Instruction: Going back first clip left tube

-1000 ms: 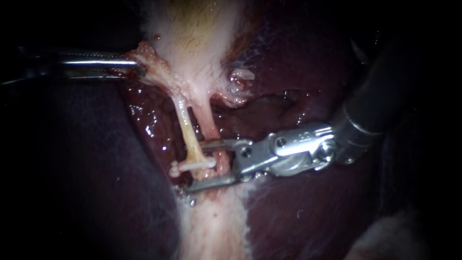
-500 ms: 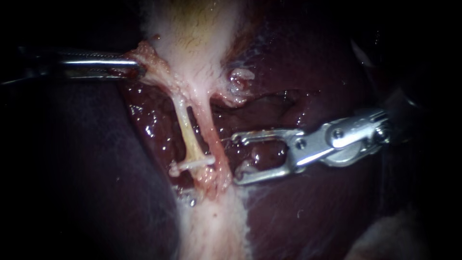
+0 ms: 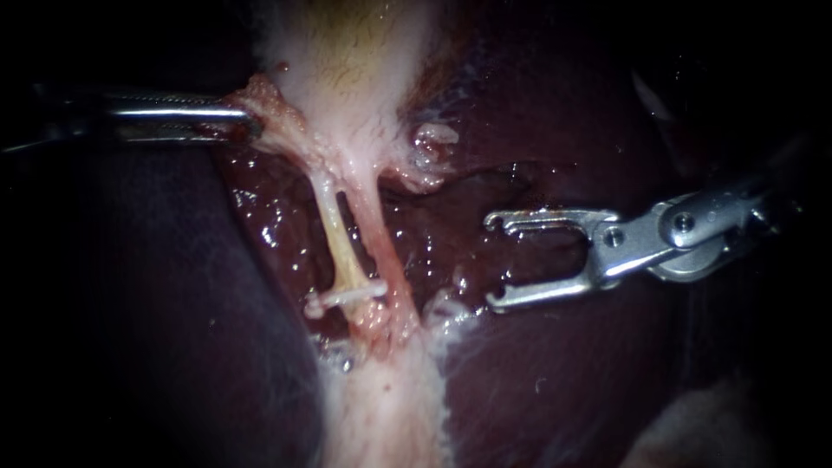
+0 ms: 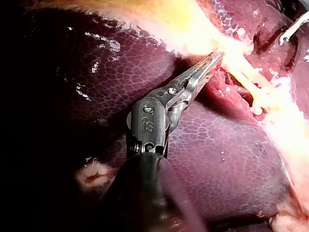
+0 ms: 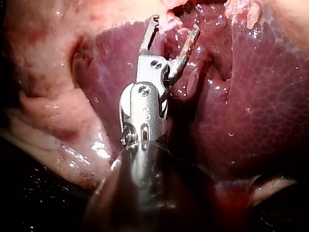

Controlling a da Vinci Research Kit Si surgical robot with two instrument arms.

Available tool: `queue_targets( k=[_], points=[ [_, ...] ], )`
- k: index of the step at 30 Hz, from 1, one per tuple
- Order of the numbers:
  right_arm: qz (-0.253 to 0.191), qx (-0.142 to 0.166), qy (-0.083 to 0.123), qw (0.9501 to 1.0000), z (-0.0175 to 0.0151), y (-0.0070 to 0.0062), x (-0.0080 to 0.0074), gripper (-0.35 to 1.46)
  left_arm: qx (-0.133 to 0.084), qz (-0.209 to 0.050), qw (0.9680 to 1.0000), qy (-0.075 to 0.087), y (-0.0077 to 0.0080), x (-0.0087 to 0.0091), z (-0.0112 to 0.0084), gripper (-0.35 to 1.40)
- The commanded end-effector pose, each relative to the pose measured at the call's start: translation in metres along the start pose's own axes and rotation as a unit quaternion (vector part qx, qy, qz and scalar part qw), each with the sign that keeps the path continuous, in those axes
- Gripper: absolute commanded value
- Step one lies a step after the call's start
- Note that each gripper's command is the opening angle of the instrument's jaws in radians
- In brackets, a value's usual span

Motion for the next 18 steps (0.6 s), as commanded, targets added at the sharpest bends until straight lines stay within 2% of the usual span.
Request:
queue_targets(
  k=[1,7,14,18],
  points=[
    [0.0,0.0,0.0,1.0,0.0,0.0,0.0,0.5,0.0,0.0,1.0,0.0,0.0,0.0,0.0,-0.35],
    [0.0,0.001,0.0,1.0,-0.0003,-0.0001,-0.0001,0.5,0.002,0.001,1.0,0.0,-0.0001,-0.0005,0.0005,-0.35],
    [-0.001,0.001,0.0,1.0,-0.0004,-0.0001,-0.0002,0.5,-0.001,0.011,0.9999,-0.006,0.0001,-0.0025,0.003,-0.35],
    [-0.001,0.001,0.0,1.0,-0.0004,-0.0001,-0.0002,0.5,-0.001,0.012,0.9999,-0.009,-0.0002,-0.0029,0.0044,-0.35]
  ],
)
